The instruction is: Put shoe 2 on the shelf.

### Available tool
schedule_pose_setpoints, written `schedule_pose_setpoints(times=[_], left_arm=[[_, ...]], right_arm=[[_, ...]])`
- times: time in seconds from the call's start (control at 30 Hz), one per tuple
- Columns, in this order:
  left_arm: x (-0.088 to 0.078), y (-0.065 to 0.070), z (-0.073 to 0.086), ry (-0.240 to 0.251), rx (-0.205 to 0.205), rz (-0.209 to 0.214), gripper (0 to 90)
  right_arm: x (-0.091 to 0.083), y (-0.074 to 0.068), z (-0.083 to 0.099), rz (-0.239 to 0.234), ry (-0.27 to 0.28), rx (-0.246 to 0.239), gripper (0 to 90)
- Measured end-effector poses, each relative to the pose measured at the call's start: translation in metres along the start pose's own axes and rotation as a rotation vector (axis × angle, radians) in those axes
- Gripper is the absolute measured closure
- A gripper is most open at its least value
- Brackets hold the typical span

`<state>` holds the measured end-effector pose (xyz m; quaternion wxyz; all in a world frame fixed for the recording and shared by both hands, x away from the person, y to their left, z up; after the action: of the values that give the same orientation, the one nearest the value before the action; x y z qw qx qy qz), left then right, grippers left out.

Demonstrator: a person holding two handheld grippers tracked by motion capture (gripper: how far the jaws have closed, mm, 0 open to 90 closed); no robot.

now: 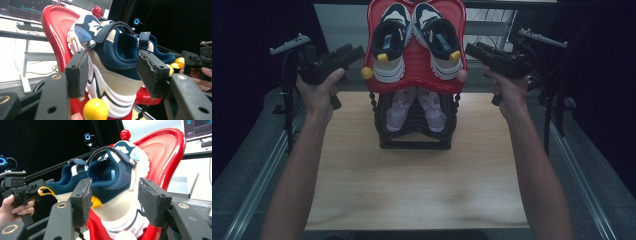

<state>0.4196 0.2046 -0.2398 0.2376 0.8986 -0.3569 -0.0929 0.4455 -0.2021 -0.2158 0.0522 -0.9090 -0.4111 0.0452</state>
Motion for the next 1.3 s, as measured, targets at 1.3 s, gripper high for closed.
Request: schedule_pose_setpoints(times=[1.3], left_arm=[[-0.063, -0.023, 0.076, 0.009, -0.052, 0.025, 42.8]], right_arm=[[-0.071, 0.003, 0.093, 0.051, -0.017, -0.065, 47.9]])
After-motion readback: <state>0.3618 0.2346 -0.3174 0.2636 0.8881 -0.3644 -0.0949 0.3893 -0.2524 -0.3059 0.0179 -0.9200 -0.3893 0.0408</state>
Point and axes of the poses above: each handheld gripper's, and its own axes: x roughly forward along the jaws, z roughly out of its underside, y roughly to its right, the point moved 4 cm from there along x, roughly forward along the jaws, and after that the axes turned 11 degrees about -x, right-handed, at the moved point
